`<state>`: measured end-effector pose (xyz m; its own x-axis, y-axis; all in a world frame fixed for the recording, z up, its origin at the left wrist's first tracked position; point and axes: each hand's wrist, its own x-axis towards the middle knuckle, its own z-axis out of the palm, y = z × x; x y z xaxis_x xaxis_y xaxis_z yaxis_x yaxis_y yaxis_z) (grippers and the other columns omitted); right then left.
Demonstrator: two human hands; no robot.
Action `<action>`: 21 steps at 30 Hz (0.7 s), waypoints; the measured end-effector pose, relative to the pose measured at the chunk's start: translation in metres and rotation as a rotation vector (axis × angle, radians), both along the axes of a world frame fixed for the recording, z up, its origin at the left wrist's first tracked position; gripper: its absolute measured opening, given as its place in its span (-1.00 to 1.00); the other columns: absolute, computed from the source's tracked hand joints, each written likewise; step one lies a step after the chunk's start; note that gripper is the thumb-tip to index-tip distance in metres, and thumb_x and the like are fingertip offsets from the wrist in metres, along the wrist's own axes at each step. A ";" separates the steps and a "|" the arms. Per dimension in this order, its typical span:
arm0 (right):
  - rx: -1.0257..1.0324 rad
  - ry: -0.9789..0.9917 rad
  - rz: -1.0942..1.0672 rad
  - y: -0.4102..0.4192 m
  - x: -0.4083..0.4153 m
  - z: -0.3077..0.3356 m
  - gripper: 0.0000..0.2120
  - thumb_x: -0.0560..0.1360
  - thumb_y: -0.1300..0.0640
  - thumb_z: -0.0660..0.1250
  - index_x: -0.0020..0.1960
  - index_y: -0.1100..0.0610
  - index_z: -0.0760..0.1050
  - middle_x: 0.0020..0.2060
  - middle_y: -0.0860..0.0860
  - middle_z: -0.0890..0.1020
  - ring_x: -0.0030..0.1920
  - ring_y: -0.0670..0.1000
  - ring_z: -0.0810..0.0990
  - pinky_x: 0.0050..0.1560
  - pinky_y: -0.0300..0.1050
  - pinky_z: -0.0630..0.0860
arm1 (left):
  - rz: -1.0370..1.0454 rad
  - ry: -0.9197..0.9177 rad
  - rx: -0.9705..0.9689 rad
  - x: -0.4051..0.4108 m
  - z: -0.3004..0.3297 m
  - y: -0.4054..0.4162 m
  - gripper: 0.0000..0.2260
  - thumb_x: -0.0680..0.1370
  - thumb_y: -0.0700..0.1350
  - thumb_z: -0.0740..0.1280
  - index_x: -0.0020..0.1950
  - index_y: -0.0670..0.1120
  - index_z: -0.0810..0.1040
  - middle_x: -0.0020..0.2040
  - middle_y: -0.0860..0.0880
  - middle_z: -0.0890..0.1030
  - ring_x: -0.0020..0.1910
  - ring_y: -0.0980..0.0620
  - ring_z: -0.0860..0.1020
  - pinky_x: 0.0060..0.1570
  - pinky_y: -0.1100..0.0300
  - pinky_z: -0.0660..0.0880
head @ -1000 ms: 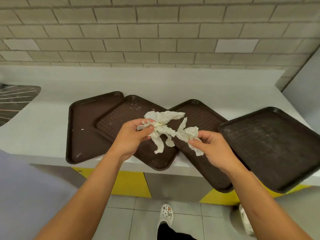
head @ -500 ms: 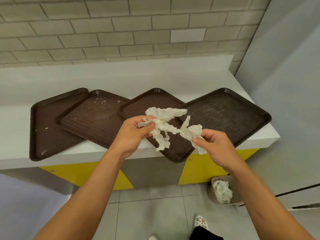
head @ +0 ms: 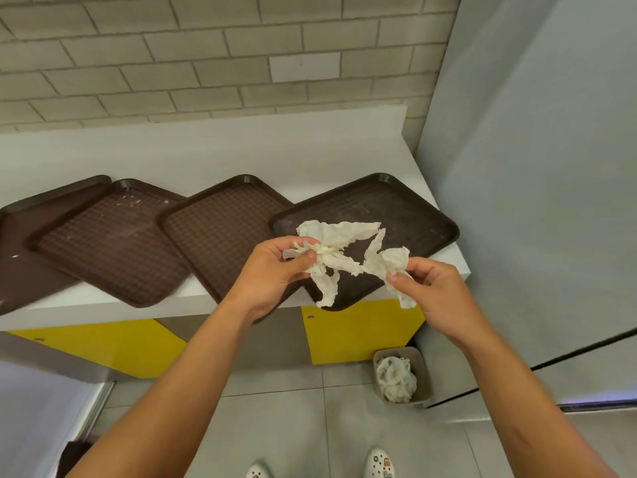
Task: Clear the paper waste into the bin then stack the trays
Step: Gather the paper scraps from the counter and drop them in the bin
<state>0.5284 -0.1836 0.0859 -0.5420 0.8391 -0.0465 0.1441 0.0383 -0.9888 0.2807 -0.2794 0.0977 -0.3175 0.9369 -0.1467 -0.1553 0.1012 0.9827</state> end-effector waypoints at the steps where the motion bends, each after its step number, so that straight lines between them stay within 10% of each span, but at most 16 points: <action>1: -0.011 0.003 -0.006 0.007 0.013 -0.003 -0.82 0.54 0.23 0.43 0.07 0.01 0.69 -0.04 -0.04 0.76 -0.02 -0.06 0.70 0.05 -0.12 0.60 | -0.002 0.003 -0.010 0.014 -0.003 0.007 -0.85 0.57 -0.26 0.36 0.07 -0.10 0.69 0.04 -0.11 0.72 0.03 -0.02 0.67 -0.02 0.19 0.59; 21: -0.224 -0.059 -0.292 0.041 0.152 -0.082 -0.82 0.56 0.24 0.40 0.06 0.00 0.67 -0.04 -0.09 0.75 -0.01 -0.15 0.71 -0.06 -0.35 0.55 | -0.191 -0.020 -0.166 0.159 -0.096 0.090 -0.84 0.53 -0.29 0.43 -0.03 -0.03 0.72 -0.08 -0.07 0.66 -0.16 0.04 0.62 -0.04 0.11 0.62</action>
<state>0.6803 -0.1422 0.0037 -0.2725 0.9234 -0.2704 0.1736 -0.2293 -0.9578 0.4398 -0.1896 0.0017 -0.1325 0.9421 -0.3081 -0.1375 0.2904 0.9470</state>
